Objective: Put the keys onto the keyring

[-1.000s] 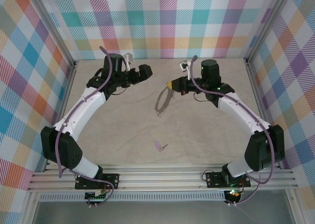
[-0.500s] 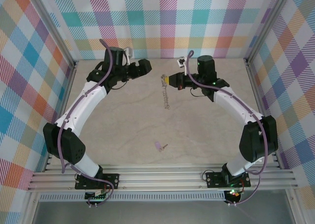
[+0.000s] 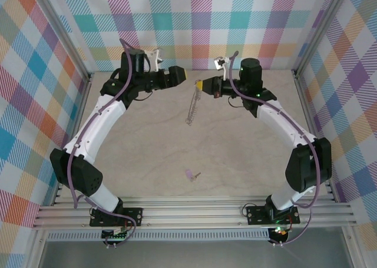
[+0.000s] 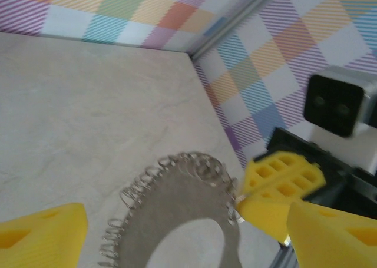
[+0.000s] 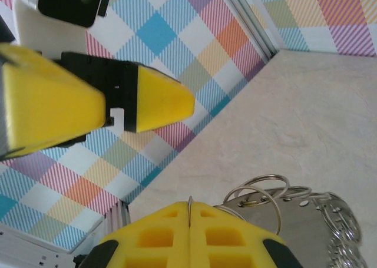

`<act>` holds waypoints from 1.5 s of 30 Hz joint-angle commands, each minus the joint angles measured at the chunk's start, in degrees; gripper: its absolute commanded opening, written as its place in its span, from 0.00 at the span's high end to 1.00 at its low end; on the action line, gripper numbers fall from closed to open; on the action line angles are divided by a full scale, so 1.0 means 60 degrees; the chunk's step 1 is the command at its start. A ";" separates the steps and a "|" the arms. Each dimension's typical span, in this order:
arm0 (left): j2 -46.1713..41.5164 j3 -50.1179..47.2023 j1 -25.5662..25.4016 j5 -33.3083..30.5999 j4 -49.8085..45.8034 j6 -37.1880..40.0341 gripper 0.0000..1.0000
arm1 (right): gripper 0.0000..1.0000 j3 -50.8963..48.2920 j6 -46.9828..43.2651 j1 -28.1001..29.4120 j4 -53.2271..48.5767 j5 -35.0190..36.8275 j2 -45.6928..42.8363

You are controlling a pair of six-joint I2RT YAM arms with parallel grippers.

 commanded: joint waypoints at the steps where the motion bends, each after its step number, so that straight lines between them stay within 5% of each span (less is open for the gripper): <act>1: 0.0167 0.0307 0.0053 0.1396 0.0772 0.0117 0.17 | 1.00 0.0149 0.1373 -0.0233 0.2148 -0.1111 0.0399; 22: 0.0417 -0.0146 0.0053 0.4006 0.3202 -0.0229 0.67 | 1.00 -0.0903 0.1540 -0.0273 0.2520 -0.2260 -0.0881; 37: 0.0201 -0.0918 -0.0077 0.4738 0.4144 -0.0761 0.71 | 1.00 -0.1166 0.1949 -0.0275 0.3206 -0.2012 -0.1088; 45: 0.0182 -0.1111 -0.0152 0.4674 0.4136 -0.0779 0.63 | 1.00 -0.1104 0.2174 -0.0272 0.3521 -0.1952 -0.1012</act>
